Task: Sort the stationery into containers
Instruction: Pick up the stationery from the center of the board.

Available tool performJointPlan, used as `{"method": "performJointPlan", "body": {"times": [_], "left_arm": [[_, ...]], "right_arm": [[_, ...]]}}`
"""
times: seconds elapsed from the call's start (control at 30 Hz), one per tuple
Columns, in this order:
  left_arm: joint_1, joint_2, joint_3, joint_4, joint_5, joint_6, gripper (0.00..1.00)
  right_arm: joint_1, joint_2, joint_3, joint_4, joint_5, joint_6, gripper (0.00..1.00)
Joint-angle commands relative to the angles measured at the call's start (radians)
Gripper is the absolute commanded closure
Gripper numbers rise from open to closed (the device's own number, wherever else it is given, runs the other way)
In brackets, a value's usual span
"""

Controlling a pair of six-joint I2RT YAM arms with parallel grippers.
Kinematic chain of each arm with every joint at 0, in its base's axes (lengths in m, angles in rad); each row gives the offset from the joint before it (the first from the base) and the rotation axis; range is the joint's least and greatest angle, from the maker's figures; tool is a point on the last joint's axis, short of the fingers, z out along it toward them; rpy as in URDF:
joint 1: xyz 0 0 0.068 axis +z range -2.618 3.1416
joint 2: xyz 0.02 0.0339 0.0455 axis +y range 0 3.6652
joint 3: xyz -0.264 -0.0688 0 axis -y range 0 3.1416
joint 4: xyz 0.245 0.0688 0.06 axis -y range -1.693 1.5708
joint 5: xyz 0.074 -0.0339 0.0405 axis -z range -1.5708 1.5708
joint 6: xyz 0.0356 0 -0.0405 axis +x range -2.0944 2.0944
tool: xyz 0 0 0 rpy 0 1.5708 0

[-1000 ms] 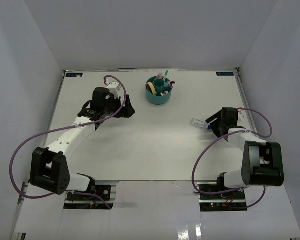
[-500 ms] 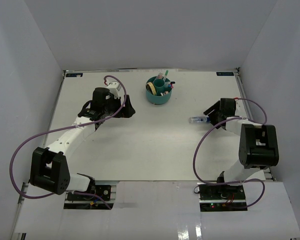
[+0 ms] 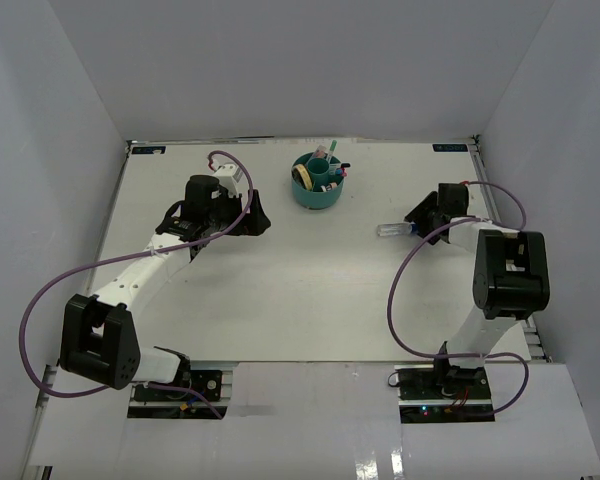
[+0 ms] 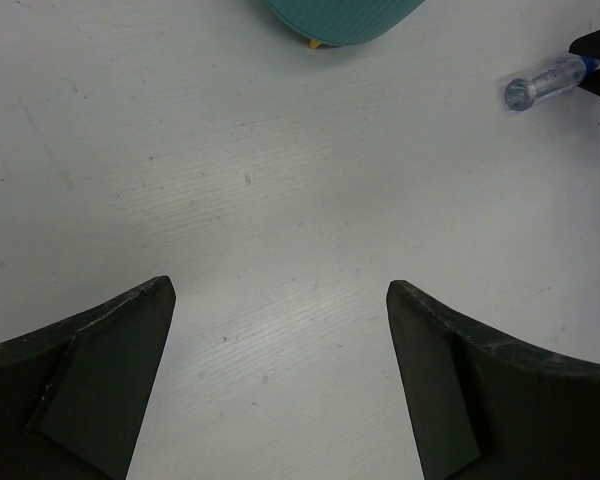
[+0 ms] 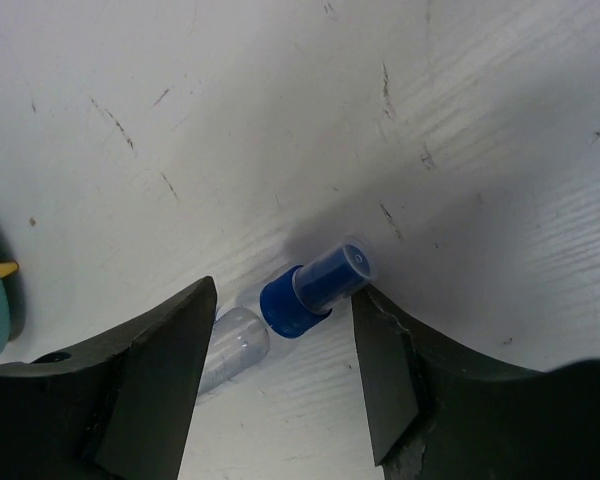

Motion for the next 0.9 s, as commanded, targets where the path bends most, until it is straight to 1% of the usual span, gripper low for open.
{"method": "performJointPlan", "body": {"times": [0.0,0.07,0.1,0.13,0.2,0.23,0.3,0.47,0.5,0.63,0.77,0.8,0.83,0.87], "left_arm": [[0.002,-0.020,-0.007,0.013,0.019,0.003,0.02],[0.002,-0.018,-0.007,0.011,0.020,0.002,0.02],[0.002,-0.016,-0.007,0.011,0.020,0.002,0.02],[0.002,-0.015,-0.008,0.013,0.022,0.002,0.02],[0.002,-0.016,-0.007,0.011,0.022,0.003,0.02],[0.002,-0.016,-0.007,0.011,0.023,0.002,0.02],[0.001,-0.016,-0.007,0.011,0.025,0.002,0.02],[0.002,-0.016,-0.007,0.013,0.025,0.002,0.02],[0.002,-0.016,-0.007,0.011,0.025,0.002,0.02],[0.002,-0.016,-0.005,0.011,0.028,0.003,0.02],[0.002,-0.018,-0.005,0.011,0.028,0.002,0.02],[0.002,-0.018,-0.007,0.011,0.028,0.002,0.02],[0.002,-0.018,-0.007,0.011,0.028,0.002,0.02],[0.002,-0.016,-0.007,0.011,0.028,0.002,0.02]], "right_arm": [[0.002,0.045,0.051,-0.082,0.031,-0.022,0.37],[0.004,0.068,0.079,-0.085,0.038,-0.019,0.39],[0.005,0.074,0.091,-0.091,0.043,-0.019,0.44],[0.007,0.087,0.111,-0.102,0.047,-0.022,0.45],[0.011,0.096,0.128,-0.108,0.051,-0.036,0.46],[0.011,0.107,0.148,-0.119,0.052,-0.042,0.50],[0.051,0.121,0.172,-0.137,0.058,-0.067,0.54],[0.092,0.139,0.214,-0.165,0.077,-0.110,0.58],[0.099,0.136,0.217,-0.165,0.083,-0.133,0.62],[0.148,0.136,0.249,-0.177,0.083,-0.209,0.68],[0.175,0.162,0.297,-0.238,0.080,-0.266,0.73],[0.178,0.167,0.309,-0.245,0.077,-0.277,0.80],[0.183,0.167,0.311,-0.249,0.072,-0.288,0.81],[0.194,0.157,0.308,-0.245,0.072,-0.307,0.86]]}}
